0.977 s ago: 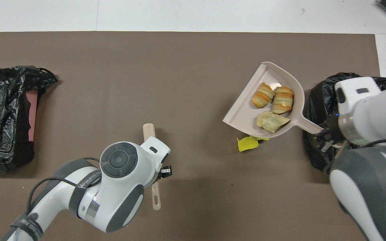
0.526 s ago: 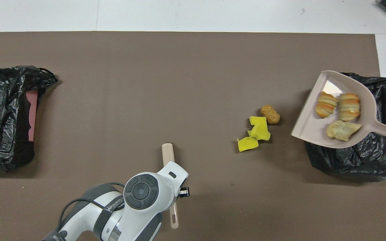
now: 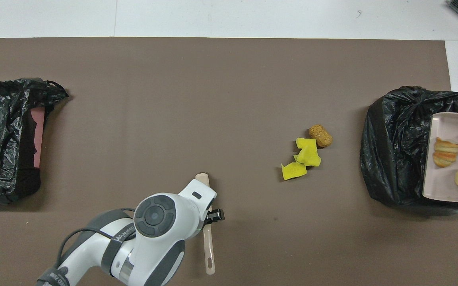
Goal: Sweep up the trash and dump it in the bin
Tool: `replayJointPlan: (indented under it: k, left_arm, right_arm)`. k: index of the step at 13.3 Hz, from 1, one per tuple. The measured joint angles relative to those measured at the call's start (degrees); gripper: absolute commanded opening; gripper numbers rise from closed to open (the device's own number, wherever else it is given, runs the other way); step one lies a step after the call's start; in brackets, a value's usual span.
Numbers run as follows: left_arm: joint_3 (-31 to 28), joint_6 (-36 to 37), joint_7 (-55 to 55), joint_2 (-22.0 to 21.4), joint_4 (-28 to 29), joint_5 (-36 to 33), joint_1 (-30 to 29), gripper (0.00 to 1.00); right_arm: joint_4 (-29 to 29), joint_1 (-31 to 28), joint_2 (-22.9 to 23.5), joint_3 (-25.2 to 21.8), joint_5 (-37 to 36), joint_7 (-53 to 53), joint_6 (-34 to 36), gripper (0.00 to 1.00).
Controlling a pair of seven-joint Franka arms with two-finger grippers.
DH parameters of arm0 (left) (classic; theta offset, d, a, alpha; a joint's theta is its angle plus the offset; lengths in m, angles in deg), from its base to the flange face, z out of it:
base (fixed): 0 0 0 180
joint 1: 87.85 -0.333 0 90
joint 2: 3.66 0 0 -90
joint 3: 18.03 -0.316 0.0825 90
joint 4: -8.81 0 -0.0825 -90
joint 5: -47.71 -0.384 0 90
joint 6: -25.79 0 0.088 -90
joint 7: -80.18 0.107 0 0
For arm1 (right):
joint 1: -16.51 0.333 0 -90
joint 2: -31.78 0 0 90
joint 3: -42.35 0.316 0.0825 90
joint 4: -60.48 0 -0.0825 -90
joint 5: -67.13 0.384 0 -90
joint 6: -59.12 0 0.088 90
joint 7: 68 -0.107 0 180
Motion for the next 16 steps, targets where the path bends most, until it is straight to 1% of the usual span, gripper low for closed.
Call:
replayJointPlan:
  k: [2,4,8,10,13,15,16]
  left_arm:
    - [-0.33,-0.01,3.68,1.01,-2.49,-2.52,-5.35,1.00]
    - [-0.65,-0.01,8.33,2.79,-5.11,-4.01,-9.90,1.00]
    - [-0.76,0.69,20.84,6.72,-10.45,-5.26,-19.60,1.00]
    - [-0.79,2.82,27.67,8.94,-14.12,-5.29,-24.65,1.00]
    - [-0.84,6.81,36.09,11.58,-19.78,-6.85,-31.04,1.00]
    - [-0.85,10.29,40.29,12.16,-23.11,-8.90,-34.32,1.00]
    - [-0.86,12.32,41.82,12.21,-24.80,-9.27,-35.88,1.00]
  right_arm:
    - [-0.46,0.59,0.87,0.34,-3.64,4.75,-3.67,0.00]
    - [-0.60,1.50,1.74,0.49,-7.36,8.41,-5.61,0.00]
    - [-0.60,3.69,1.97,0.70,-12.58,11.56,-5.80,0.00]
    - [-0.44,3.96,1.94,0.80,-15.99,11.60,-5.80,0.00]
    - [1.12,4.07,0.98,0.80,-16.76,11.64,-5.14,0.00]
    - [3.21,4.12,-0.57,1.09,-15.84,11.49,-1.16,0.00]
    - [4.44,4.13,-1.51,1.80,-12.88,10.90,1.57,0.00]
